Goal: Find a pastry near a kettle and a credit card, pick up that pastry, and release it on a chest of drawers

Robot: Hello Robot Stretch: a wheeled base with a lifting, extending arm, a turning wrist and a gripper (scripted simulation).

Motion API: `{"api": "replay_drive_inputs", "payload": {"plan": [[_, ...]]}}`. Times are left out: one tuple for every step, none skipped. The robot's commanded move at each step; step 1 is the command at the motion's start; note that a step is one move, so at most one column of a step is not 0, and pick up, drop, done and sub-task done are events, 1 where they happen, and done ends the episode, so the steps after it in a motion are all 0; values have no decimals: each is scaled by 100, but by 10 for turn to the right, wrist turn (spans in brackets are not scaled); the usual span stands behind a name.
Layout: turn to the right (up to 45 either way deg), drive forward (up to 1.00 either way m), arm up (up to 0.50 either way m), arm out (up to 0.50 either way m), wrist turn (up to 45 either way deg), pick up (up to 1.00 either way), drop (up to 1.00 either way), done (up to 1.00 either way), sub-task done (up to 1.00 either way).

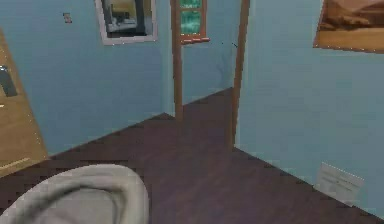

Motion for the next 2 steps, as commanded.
{"api": "replay_drive_inputs", "payload": {"plan": [[0, 100, 0, 0, 0, 0, 0, 0, 0], [0, 100, 0, 0, 0, 0, 0, 0, 0]]}}
